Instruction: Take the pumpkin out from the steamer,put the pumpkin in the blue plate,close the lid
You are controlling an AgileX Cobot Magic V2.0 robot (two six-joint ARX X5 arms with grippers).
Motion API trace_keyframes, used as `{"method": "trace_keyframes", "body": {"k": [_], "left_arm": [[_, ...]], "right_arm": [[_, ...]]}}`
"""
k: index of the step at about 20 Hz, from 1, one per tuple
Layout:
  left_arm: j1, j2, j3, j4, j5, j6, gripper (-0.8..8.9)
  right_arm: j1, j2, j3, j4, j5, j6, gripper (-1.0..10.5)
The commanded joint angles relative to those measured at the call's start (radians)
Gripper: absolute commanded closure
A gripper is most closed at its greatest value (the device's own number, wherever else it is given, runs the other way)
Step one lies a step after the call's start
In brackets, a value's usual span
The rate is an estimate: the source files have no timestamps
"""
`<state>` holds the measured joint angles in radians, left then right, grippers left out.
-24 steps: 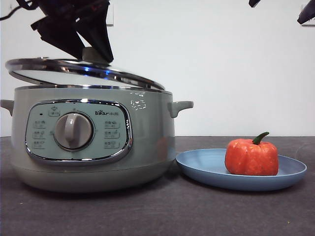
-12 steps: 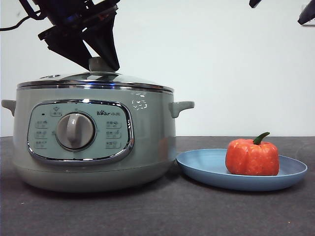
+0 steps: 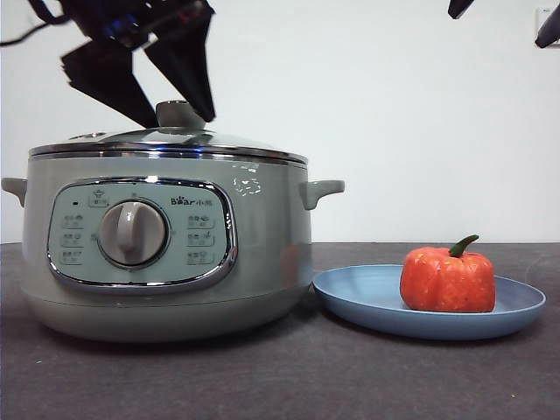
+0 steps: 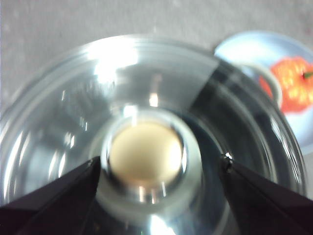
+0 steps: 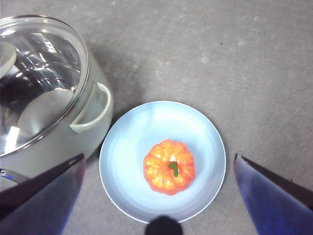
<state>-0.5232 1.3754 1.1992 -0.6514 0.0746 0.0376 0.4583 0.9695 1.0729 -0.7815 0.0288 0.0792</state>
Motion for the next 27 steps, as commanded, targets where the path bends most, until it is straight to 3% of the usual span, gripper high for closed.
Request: {"method": "trace_keyframes", "body": {"k": [1,4,7,8,10,11,13,16,20,24,27], "left_arm": [[-0.002,-0.061,0.003,-0.077,0.003,0.008,4.05],[-0.001,-0.144,0.034,-0.213,-0.005,0.008,4.07],[-0.001,-0.23,0.064,-0.293,-0.004,0.008,4.22],[-0.001,-0.26,0.064,-0.293,-0.004,0.008,5.24],[-0.001,-0.318,0.064,-0.286,-0.004,0.021,8.27],[-0.001,-0.344,0.064,-0.285,-0.015,0.031,8.21],[-0.001,-0.393,0.063,-0.286,-0.064,0.039,8.22],[-0.001,-0.486,0.006,-0.241,-0.147,0.038,8.22],[-0.001,-0.673,-0.202,-0.1,-0.152,0.025,8.22],[-0.001,-0.861,-0.42,0.012,-0.146,0.01,8.22],[-0.001,-0.887,-0.461,0.0,-0.15,-0.014,8.18]], "right_arm": [[0.0,0.001,-0.006,-0.014,0.001,0.003,4.5],[0.001,0.001,-0.006,-0.021,-0.004,0.006,4.5],[0.001,0.0,-0.006,-0.02,-0.005,0.06,4.5],[0.003,-0.002,-0.006,-0.014,-0.005,0.066,5.1],[0.023,-0.009,-0.006,-0.002,-0.002,0.062,7.7],[0.038,-0.012,-0.009,0.007,0.003,0.063,8.7],[0.07,-0.039,-0.04,0.067,0.01,0.063,9.6],[0.137,-0.126,-0.156,0.23,0.089,0.065,9.6],[0.227,-0.277,-0.356,0.42,0.217,0.068,9.6],[0.252,-0.382,-0.497,0.526,0.222,0.119,9.6],[0.251,-0.38,-0.498,0.518,0.271,0.143,9.5]]}}
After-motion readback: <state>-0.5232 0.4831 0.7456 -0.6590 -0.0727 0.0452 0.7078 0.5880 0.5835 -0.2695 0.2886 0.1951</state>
